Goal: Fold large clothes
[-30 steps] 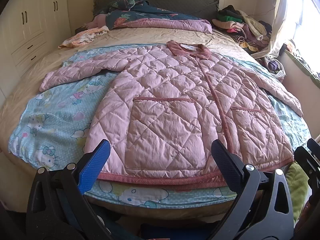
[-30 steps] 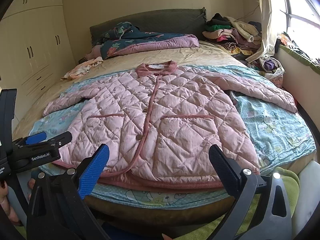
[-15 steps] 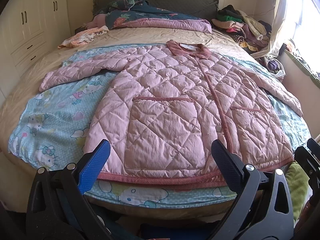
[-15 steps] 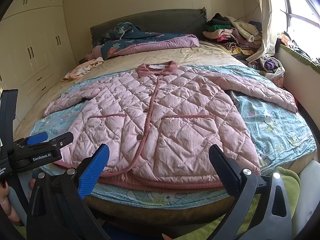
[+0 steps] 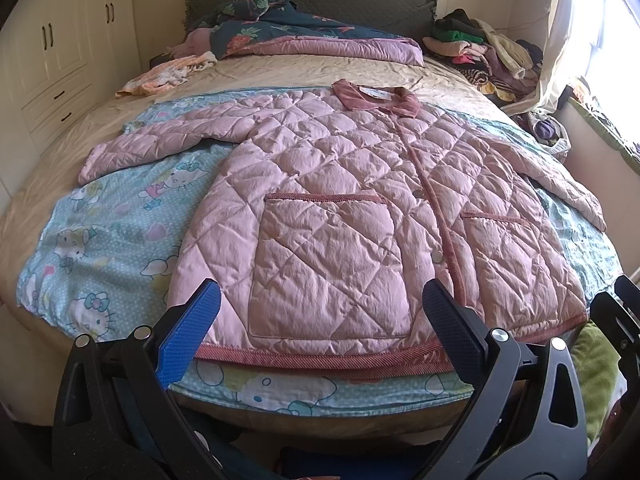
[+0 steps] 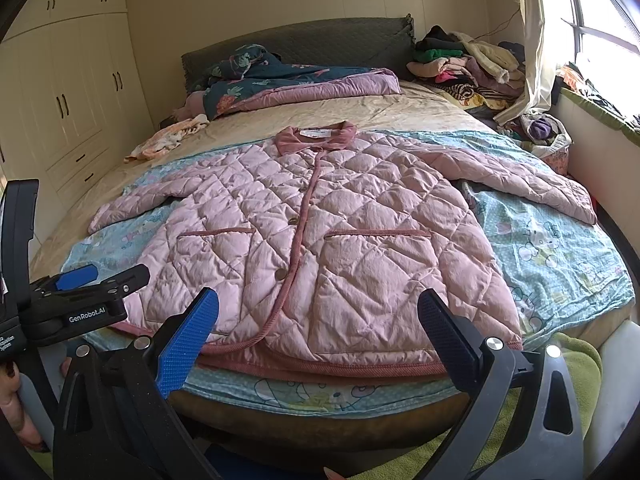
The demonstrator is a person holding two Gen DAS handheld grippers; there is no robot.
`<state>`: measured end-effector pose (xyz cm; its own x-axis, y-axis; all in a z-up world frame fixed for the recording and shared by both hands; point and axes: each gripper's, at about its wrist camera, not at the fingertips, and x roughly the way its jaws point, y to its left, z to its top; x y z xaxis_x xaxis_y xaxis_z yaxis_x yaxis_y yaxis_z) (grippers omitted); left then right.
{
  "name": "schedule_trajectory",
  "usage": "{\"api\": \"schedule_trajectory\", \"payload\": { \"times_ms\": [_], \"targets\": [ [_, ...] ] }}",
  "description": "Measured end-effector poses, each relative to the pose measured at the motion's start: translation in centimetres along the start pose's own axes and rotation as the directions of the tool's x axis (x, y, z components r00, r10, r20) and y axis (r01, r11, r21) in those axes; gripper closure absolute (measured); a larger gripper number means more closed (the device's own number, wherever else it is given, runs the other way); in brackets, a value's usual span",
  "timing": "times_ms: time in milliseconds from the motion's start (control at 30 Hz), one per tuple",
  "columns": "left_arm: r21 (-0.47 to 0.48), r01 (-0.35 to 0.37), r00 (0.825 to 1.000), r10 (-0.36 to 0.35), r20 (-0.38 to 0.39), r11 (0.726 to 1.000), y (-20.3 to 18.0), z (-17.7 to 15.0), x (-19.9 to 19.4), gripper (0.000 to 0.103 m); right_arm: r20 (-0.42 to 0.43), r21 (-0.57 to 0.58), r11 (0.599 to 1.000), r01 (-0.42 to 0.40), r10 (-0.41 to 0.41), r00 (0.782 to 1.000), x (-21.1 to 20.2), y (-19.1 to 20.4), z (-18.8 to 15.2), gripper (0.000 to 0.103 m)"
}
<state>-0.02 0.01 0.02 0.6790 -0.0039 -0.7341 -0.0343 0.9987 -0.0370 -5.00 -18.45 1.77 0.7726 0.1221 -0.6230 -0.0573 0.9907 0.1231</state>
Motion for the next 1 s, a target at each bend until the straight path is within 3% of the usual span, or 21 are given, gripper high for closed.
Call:
{"api": "schedule_trajectory", "payload": {
  "times_ms": [500,1000],
  "targets": [
    [0.005,0.002,1.000,-0.002,-0.008,1.000,0.1,0.0,0.1,0.008,-0.012,0.005,1.000,-0.018,0.018,1.000,0.5,-0.3,0.4,0.004],
    [0.019,0.000,0.999,0.001,-0.038,1.000,-1.0,4.2,3.4,0.008,-0.045,0.005,0.998,-0.062,0.062,0.997,4.2,-1.2,5.1,0.004]
  ]
}}
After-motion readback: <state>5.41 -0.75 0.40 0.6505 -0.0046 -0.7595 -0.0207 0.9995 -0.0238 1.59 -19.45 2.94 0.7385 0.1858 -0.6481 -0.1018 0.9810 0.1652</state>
